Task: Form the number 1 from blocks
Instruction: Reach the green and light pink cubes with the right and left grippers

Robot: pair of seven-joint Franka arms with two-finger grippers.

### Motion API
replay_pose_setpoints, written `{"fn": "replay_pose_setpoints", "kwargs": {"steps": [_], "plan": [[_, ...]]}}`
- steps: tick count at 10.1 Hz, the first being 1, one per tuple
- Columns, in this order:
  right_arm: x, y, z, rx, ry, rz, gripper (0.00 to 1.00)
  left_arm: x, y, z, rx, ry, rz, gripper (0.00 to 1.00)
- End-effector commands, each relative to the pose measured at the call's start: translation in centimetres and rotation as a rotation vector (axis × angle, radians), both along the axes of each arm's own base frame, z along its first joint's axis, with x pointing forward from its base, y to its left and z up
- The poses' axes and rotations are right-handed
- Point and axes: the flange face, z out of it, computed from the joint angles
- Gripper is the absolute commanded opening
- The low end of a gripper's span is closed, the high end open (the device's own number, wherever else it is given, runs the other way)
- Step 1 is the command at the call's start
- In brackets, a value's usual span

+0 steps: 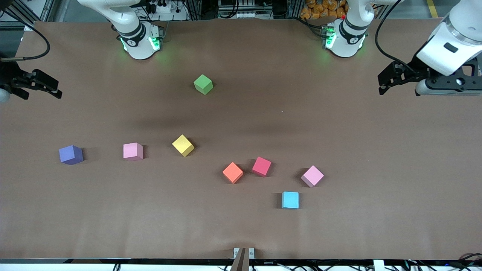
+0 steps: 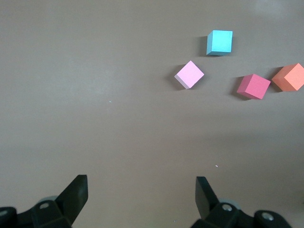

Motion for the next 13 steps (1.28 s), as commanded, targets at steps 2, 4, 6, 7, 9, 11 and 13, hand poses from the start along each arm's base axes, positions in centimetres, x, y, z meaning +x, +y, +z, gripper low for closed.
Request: {"fn": "replay_pose_setpoints", "kwargs": {"steps": [2, 4, 6, 7, 9, 11, 13], "plan": [[-0.4, -0.3, 0.1, -0.007, 0.005, 0.001, 1.0, 0.2, -0.1, -0.3, -0.007, 0.022, -0.018, 1.0], [-0.1, 0.2, -0.7, 0.0, 0.022, 0.006, 1.0, 2.0, -1.2, -3.7, -0.008, 0.074, -0.029, 1.0], [2.4, 4.4, -5.5, 0.033, 0.096, 0.024, 1.0, 5.0, -2.6, -9.3, -0.011, 0.121, 0.011, 1.0], [3.5, 7.1, -7.7, 0.04, 0.112, 0.034, 1.0, 6.3, -2.9, -11.4, -0.011, 0.12, 0.039, 1.0], [4.7, 11.0, -11.0, 0.039, 0.123, 0.018, 1.0, 8.6, -3.8, -15.8, -0.014, 0.121, 0.075, 1.0], [3.3, 14.8, -15.3, 0.03, 0.165, 0.077, 1.0, 10.6, -4.6, -18.9, -0.031, 0.075, 0.136, 1.0], [0.0, 19.7, -17.7, 0.007, 0.206, 0.129, 1.0, 13.2, -4.7, -22.3, -0.068, 0.0, 0.259, 1.0]]}}
